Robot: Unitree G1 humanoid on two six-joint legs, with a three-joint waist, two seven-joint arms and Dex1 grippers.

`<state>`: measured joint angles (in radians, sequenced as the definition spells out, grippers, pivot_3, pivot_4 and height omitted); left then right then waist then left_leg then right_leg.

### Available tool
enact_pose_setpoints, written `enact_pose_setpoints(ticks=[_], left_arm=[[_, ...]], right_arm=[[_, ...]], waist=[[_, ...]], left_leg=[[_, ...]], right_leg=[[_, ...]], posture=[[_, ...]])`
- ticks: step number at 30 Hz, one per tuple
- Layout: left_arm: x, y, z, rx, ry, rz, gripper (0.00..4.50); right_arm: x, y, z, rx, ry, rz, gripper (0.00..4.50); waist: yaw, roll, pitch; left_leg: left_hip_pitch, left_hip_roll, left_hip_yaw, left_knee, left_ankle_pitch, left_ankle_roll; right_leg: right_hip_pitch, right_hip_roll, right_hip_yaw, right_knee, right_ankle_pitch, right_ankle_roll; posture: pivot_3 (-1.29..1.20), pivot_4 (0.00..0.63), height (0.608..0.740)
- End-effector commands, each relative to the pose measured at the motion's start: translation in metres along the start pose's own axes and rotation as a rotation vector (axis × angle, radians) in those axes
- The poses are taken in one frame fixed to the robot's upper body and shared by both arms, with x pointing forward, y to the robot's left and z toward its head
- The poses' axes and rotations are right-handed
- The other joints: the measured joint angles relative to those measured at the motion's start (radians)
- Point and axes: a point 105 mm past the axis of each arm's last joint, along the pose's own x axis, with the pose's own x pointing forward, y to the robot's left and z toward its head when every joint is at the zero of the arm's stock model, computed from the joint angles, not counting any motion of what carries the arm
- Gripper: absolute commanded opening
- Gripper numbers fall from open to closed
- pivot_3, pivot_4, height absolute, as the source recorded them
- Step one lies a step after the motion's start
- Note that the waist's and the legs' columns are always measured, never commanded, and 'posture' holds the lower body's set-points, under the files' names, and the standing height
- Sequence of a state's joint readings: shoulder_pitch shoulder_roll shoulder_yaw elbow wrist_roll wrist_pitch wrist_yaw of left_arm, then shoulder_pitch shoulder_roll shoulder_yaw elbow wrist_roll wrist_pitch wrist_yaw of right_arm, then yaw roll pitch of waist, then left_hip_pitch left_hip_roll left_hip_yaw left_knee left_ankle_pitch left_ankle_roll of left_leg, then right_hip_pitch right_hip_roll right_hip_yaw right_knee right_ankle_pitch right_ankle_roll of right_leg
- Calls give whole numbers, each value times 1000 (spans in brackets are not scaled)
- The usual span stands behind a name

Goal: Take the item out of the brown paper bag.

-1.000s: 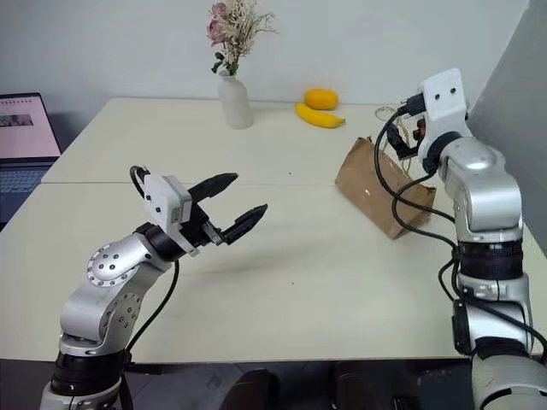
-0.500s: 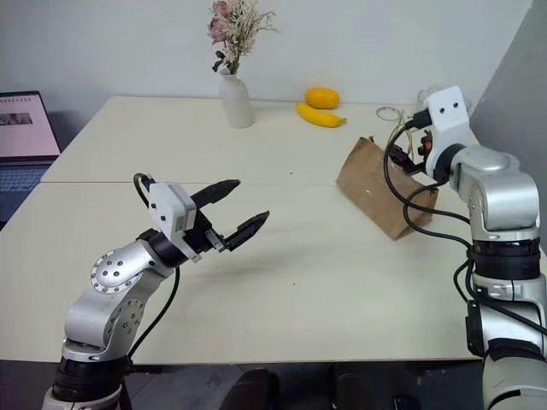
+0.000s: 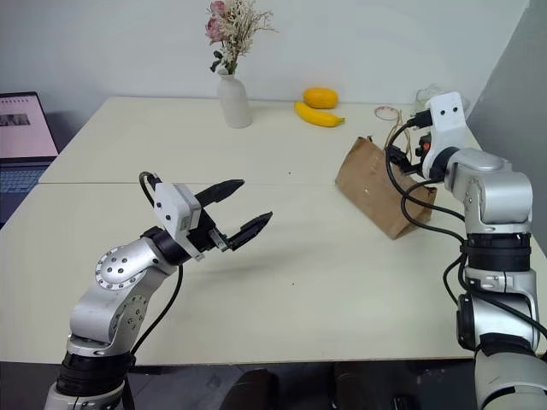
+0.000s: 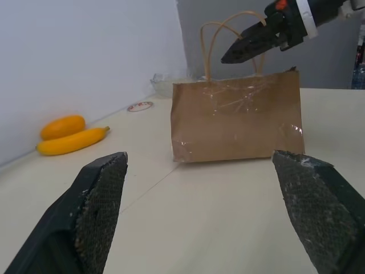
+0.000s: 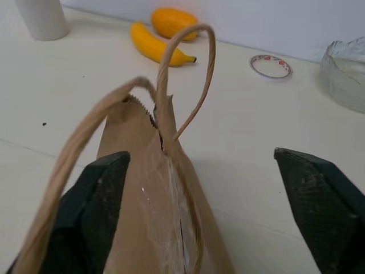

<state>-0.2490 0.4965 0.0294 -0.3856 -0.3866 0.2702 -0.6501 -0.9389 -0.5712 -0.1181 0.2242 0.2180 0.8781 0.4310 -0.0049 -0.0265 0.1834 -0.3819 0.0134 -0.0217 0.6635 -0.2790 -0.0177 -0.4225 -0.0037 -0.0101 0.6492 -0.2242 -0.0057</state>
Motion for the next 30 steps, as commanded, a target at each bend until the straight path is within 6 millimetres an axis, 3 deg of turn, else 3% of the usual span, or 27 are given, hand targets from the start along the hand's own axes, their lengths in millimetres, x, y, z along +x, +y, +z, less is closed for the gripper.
enact_pose_setpoints(ticks=[1, 9, 15, 25, 30], left_arm=[[-1, -1, 9, 40, -33, -4, 4283], [-4, 1, 8, 41, -28, 7, 4283], [-16, 7, 7, -30, -22, 66, 4283], [-42, -3, 4, -71, 11, 92, 4283], [-52, 0, 7, -92, 2, 135, 4283]], right_arm=[[-2, -2, 25, -4, -83, 2, 2799], [2, 4, 41, -42, -119, 41, 26], [-1, 14, 57, -159, -175, 105, 26], [2, 33, 84, -434, -282, 225, 26], [10, 57, 99, -558, -343, 318, 26]], waist=[[0, 0, 0], [0, 0, 0], [-1, 0, 0], [-2, 2, 1], [-5, 3, 2]], left_leg=[[0, 0, 0, 0, 0, 0], [0, 0, 0, 0, 0, 0], [0, 1, 0, 0, 0, 0], [0, 1, 0, 0, 0, 0], [0, 1, 0, 0, 0, 0]], right_leg=[[0, 0, 0, 0, 0, 0], [0, 0, 0, 0, 1, -1], [0, 0, 0, 0, 1, -1], [-1, -1, 0, 0, 0, -1], [-1, -1, 1, 0, 1, -2]], posture=[[0, 150, 740], [0, 150, 740], [0, 150, 740], [0, 150, 740], [0, 150, 740]])
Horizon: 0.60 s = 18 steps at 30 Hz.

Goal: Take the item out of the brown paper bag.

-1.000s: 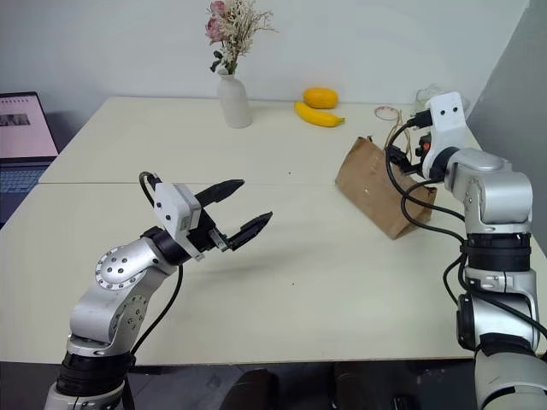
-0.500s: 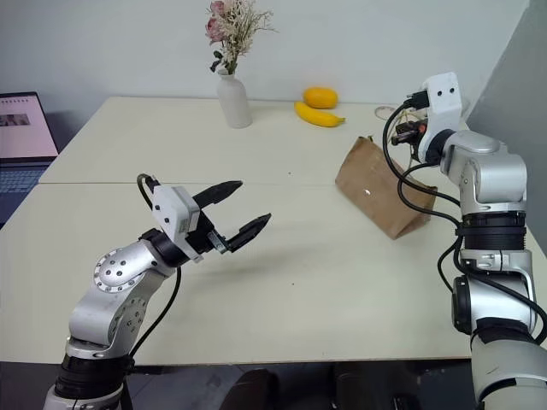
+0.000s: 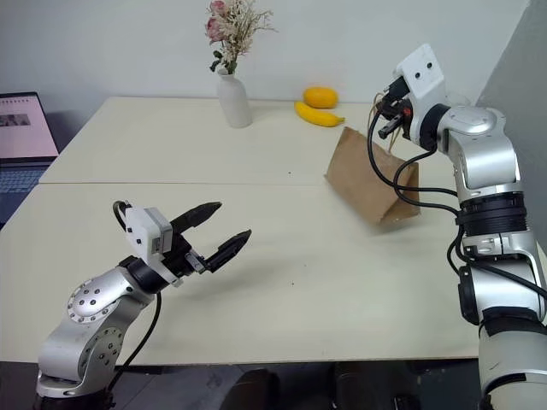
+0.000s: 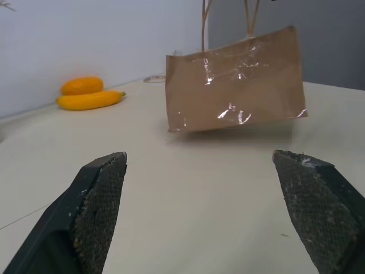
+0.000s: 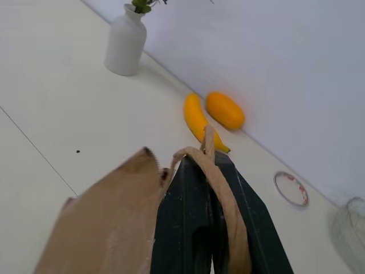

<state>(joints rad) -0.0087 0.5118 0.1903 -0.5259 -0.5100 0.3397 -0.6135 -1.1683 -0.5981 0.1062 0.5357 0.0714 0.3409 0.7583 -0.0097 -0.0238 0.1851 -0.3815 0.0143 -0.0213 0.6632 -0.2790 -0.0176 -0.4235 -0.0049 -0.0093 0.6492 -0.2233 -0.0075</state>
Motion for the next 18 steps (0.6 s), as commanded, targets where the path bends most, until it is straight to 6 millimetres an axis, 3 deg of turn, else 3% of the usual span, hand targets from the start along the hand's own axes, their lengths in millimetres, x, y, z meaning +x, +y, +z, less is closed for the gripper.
enact_pose_setpoints(ticks=[1, 6, 12, 18], left_arm=[[-5, -5, 17, 25, -48, -2, 4283], [-13, -13, 14, 6, -30, -1, 4283], [-19, -17, 12, -11, -17, 28, 4283], [-26, -11, 12, -5, -18, 98, 4283]], right_arm=[[5, 1, 46, -138, -137, 30, 26], [23, 14, 65, -152, -196, 66, 26], [43, 44, 90, -174, -287, 145, 26], [62, 66, 113, -157, -336, 166, 26]], waist=[[-2, 0, 0], [-3, 1, 1], [-2, 1, 1], [-3, 2, 1]], left_leg=[[0, 0, 0, 0, 0, 0], [-1, 1, -1, 0, 0, 0], [0, 1, -1, 0, 0, 0], [0, 1, -1, 0, 0, 0]], right_leg=[[0, 0, 0, 0, 1, -1], [0, -2, 0, 0, 1, -2], [0, -2, 0, 0, 1, -3], [0, -2, -1, 0, 1, -3]], posture=[[0, 150, 740], [0, 150, 740], [0, 150, 740], [0, 150, 740]])
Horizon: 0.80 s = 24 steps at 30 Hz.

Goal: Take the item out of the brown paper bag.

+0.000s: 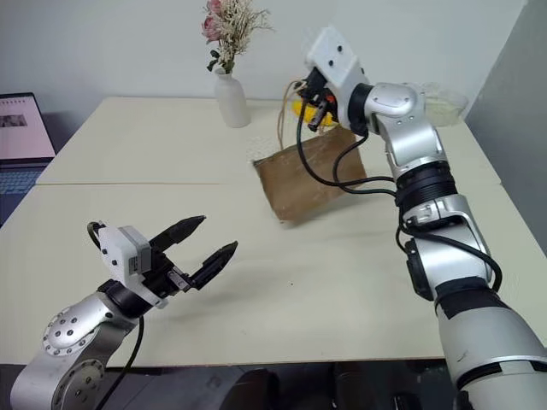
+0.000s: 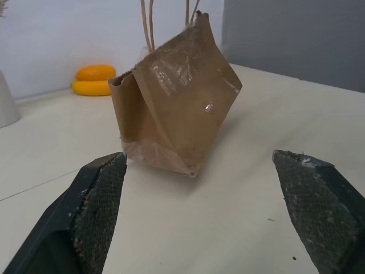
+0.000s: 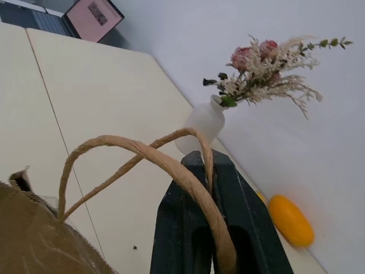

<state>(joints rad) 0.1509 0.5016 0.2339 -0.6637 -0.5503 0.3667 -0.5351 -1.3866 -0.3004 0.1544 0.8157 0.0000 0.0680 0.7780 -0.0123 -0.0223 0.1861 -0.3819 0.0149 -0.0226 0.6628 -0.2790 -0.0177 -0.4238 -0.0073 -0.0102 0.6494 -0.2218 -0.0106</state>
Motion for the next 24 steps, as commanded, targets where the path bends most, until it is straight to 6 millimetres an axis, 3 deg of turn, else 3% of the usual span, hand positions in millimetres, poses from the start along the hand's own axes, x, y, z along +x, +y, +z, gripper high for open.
enact_pose_setpoints(ticks=[1, 6, 12, 24], left_arm=[[-5, 2, 13, 36, -49, 40, 4283], [-10, 13, 12, 66, -55, 127, 4283], [-11, 19, 14, 78, -67, 200, 4283], [-8, 22, 19, 102, -72, 210, 4283]], right_arm=[[8, -10, 41, -65, -94, -50, 26], [28, -2, 51, -33, -100, -77, 26], [42, 7, 48, -3, -85, -92, 26], [48, 25, 30, -9, -42, -27, 26]], waist=[[0, 0, 0], [-3, 0, 0], [-2, 0, 0], [-3, 0, 0]], left_leg=[[0, 0, 0, 0, 0, 0], [0, 0, 0, 0, 0, 0], [0, -1, 0, 0, 0, 0], [0, -1, 0, 0, 0, 0]], right_leg=[[0, 0, 0, 0, 0, 0], [0, -1, 0, 0, 0, 0], [0, -2, 0, 0, 0, 0], [0, -2, 0, 0, 0, 0]], posture=[[0, 150, 740], [0, 150, 740], [0, 150, 740], [0, 150, 740]])
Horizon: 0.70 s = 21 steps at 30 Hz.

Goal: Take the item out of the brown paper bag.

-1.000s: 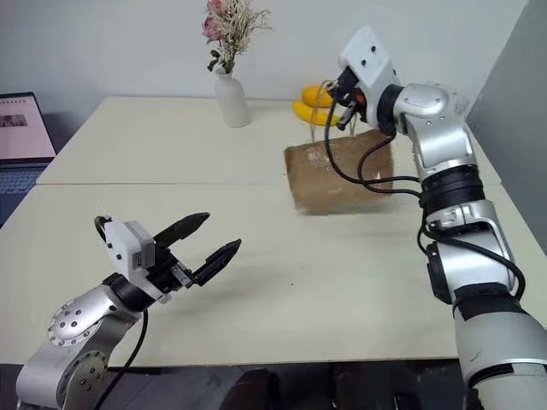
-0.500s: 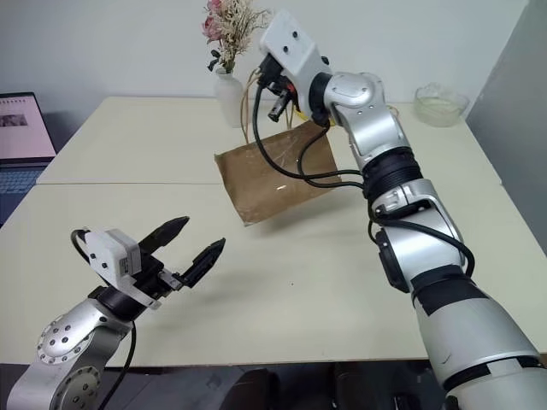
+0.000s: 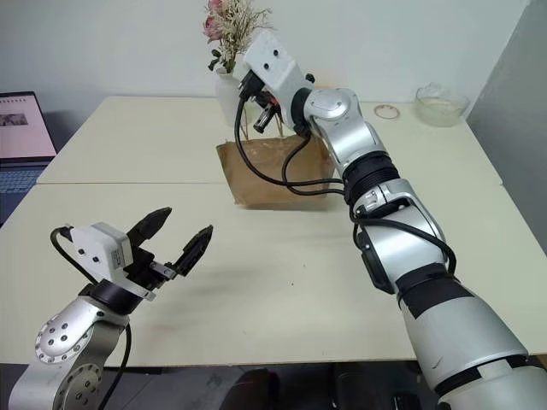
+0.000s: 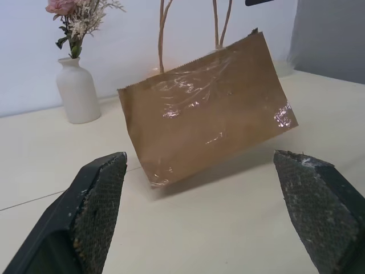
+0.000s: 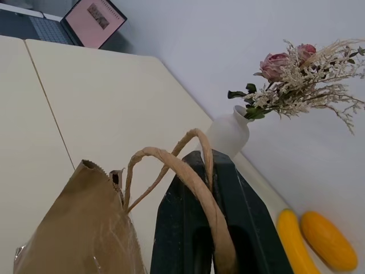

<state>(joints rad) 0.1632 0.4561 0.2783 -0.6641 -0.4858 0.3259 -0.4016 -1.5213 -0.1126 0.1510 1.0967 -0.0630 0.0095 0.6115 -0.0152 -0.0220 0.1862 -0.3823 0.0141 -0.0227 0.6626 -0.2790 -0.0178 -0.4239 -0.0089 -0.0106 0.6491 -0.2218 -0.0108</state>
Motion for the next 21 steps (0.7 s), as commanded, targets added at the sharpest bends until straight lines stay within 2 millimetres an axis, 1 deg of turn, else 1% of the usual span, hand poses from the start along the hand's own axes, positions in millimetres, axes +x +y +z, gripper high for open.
enact_pose_setpoints(ticks=[1, 14, 21], left_arm=[[1, -1, 15, 44, -48, -3, 4283], [3, -5, 11, 40, -46, -36, 4283], [4, -6, 9, 41, -48, -46, 4283]], right_arm=[[-1, -3, 21, -66, -68, -1, 26], [-7, -7, -1, -155, 2, -21, 26], [-8, -11, -3, -177, 11, -34, 26]], waist=[[0, 0, 0], [-2, 0, 0], [-7, 0, 0]], left_leg=[[0, 0, 0, 0, 0, 0], [0, 0, 0, 0, 0, 0], [0, 0, 0, 0, 0, 0]], right_leg=[[0, 0, 0, 0, 0, 0], [0, 0, 0, 0, 0, 0], [0, 0, 0, 1, 0, 0]], posture=[[0, 150, 740], [0, 150, 740], [0, 150, 740]])
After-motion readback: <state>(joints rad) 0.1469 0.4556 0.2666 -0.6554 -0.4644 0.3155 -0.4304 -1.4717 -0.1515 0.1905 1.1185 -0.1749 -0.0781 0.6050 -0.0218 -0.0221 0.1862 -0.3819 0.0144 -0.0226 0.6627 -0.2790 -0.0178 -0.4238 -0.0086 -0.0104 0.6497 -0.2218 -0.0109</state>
